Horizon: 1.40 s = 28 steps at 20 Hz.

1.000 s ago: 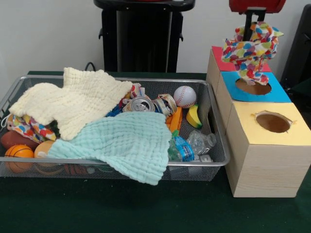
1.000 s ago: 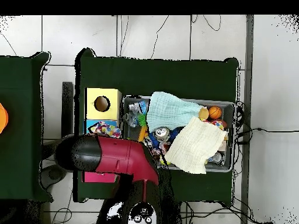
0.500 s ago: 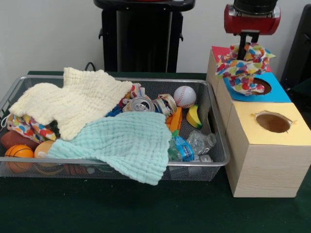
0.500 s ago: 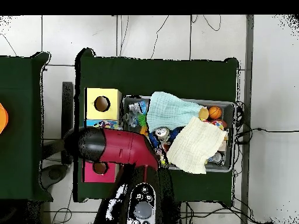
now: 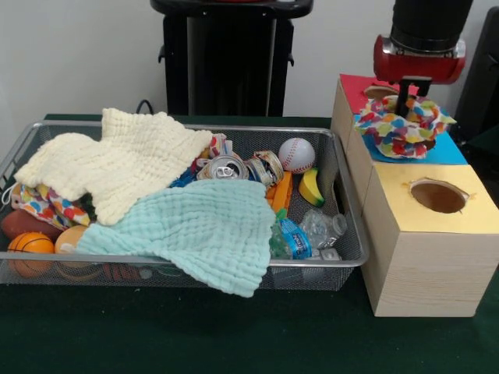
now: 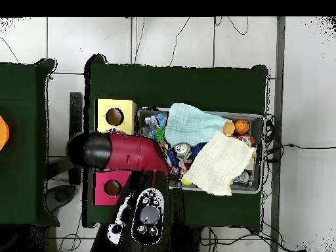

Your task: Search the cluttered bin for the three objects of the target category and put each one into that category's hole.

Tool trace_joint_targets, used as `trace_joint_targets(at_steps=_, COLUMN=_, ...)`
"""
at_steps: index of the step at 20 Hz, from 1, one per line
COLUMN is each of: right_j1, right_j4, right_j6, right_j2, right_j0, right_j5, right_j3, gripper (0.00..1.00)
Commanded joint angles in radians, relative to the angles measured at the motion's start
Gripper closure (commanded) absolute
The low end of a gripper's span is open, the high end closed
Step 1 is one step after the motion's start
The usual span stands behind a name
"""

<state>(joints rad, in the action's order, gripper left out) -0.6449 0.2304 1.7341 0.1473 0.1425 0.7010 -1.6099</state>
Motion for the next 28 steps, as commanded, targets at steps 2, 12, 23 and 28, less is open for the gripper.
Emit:
trace_joint_targets(at_steps=2, right_j1=0.061, right_j4=0.049, right_j6=0.314, right_j2=-0.002, right_j0=0.022, right_j5=0.074, right_j3=0.104, gripper=1.0)
trace_joint_targets(at_steps=12, right_j1=0.072, right_j4=0.032, right_j6=0.33, right_j2=0.011, right_j0=0.011, right_j5=0.192, right_j3=0.22, gripper=1.0)
trace_joint_targets(at_steps=23, right_j1=0.152, right_j4=0.02, right_j6=0.282, right_j2=-0.017, right_j0=-0.027, right_j5=0.054, right_j3=0.219, gripper=1.0)
trace_joint_targets(at_steps=28, right_j1=0.204, right_j4=0.015, right_j6=0.286, right_j2=-0.018, right_j0=-0.027, right_j5=0.003, right_j3=0.242, gripper=1.0)
